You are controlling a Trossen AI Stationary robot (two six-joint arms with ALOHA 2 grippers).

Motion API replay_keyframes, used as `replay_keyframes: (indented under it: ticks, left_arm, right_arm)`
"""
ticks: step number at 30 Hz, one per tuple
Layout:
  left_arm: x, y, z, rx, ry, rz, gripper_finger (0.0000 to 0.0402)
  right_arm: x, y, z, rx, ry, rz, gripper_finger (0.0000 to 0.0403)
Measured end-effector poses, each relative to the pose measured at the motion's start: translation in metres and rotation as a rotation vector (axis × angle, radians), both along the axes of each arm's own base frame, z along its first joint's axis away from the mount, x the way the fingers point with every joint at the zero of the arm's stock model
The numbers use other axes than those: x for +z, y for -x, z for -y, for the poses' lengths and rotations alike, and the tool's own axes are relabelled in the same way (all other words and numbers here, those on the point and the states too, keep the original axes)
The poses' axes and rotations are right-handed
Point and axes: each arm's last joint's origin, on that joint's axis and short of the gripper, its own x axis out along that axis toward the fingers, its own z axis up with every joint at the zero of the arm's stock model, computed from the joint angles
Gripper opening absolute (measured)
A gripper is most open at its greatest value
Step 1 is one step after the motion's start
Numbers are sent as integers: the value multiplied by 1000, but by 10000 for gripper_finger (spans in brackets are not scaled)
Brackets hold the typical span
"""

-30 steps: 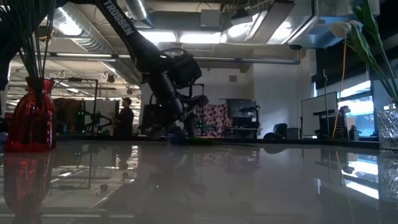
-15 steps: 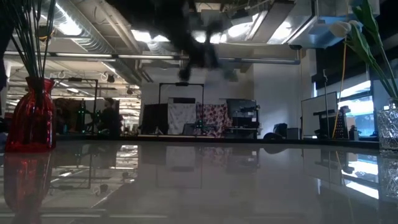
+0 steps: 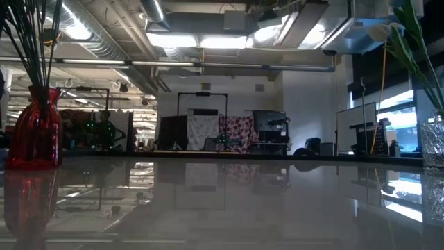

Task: Sort flowers into vase by color
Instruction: Put the top blue flowers into the violet vase

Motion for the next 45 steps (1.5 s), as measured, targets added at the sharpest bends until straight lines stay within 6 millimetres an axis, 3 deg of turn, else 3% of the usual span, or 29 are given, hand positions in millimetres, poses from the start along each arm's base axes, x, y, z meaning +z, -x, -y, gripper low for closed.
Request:
replay_keyframes:
  ticks: [5, 8, 12, 18, 24, 30, 37, 45]
  left_arm:
    - [1, 1, 16, -32, -33, 1, 6]
    - [2, 2, 22, -42, -32, 14, 7]
    - [4, 3, 27, -50, -48, 32, 20]
    - [3, 3, 30, -39, -114, 21, 53]
    - [19, 17, 31, -102, -147, 31, 103]
    - [46, 52, 35, -237, -183, -18, 135]
    - [47, 59, 58, -269, -172, -36, 137]
    - [36, 57, 80, -102, -61, -100, 137]
  right_arm:
    - [2, -29, -4, 106, 23, 81, 309]
    - [3, -35, -6, 104, 19, 116, 275]
    - [2, -37, -7, 99, 21, 114, 188]
    - [2, -37, -8, 122, 62, 114, 24]
    - [11, -30, -6, 136, 79, 168, 23]
    - [33, 6, 0, 341, 94, 278, 16]
    - [44, 48, -8, 597, 103, 326, 10]
    - [27, 97, -16, 710, 44, 183, 10]
